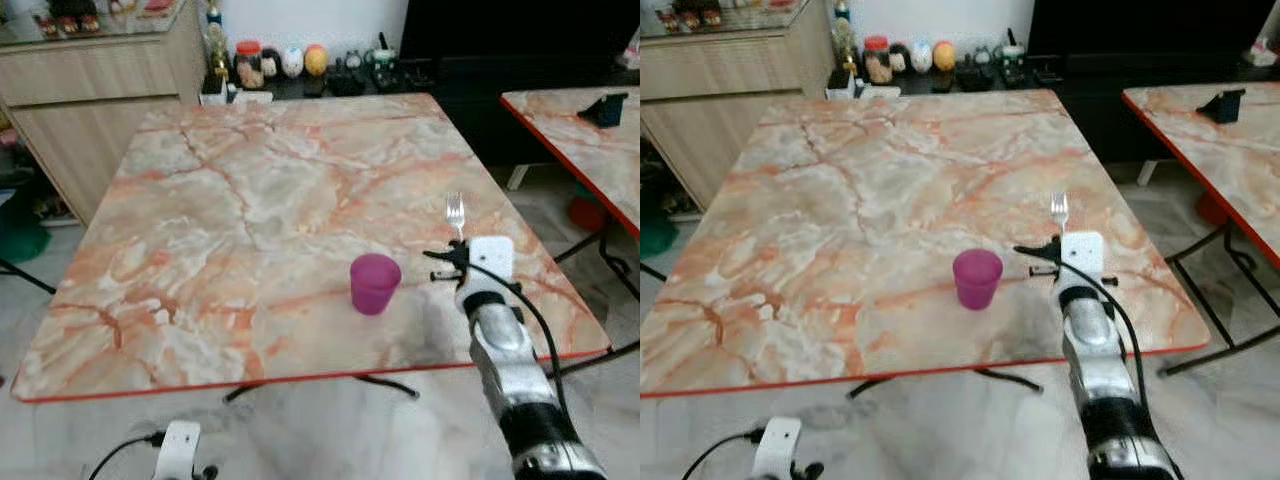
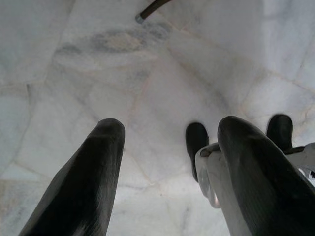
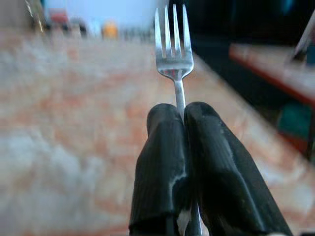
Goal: Setting the table
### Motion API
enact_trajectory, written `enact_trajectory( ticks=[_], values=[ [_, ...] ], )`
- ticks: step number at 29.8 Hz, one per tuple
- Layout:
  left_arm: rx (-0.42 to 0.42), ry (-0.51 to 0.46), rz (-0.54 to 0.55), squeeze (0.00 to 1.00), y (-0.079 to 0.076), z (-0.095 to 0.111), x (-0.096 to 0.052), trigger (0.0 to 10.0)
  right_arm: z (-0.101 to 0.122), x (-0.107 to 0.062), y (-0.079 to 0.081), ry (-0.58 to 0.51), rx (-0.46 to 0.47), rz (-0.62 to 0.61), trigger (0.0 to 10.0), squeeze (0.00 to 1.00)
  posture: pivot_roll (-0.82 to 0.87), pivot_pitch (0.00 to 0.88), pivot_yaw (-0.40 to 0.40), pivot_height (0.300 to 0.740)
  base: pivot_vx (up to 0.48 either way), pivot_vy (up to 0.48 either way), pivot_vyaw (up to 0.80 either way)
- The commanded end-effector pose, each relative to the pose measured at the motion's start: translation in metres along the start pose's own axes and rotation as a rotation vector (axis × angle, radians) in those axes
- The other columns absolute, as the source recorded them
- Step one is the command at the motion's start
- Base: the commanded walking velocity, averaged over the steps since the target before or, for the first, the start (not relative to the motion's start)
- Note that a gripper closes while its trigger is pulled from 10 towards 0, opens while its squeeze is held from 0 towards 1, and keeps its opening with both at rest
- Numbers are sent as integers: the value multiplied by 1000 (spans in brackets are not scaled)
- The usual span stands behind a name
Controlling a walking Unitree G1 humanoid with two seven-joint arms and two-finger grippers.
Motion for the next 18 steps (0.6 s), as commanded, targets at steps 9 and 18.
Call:
enact_trajectory(
  ticks=[9, 18],
  values=[
    [27, 16, 12, 0, 3, -5, -1, 10000, 55, -19, -14, -243, -85, -53, 10000, 0, 16, 0, -1, 740, 0, 0, 0],
    [56, 13, 33, 0, 6, -6, -1, 10000, 64, -28, -12, -250, -76, -80, 10000, 0, 11, 0, 5, 740, 0, -29, 0]
  ],
)
Point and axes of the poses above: a point about 5 cm out from each wrist's last joint towards the gripper, its own x axis pointing out of the wrist towards the gripper, its own z axis along the axis of the wrist's last joint, y = z × x, the point moved 5 cm from there along x, pointing out of the wrist towards the gripper, and after that the axes turned 3 degrees about -x, right-handed, at the moved point
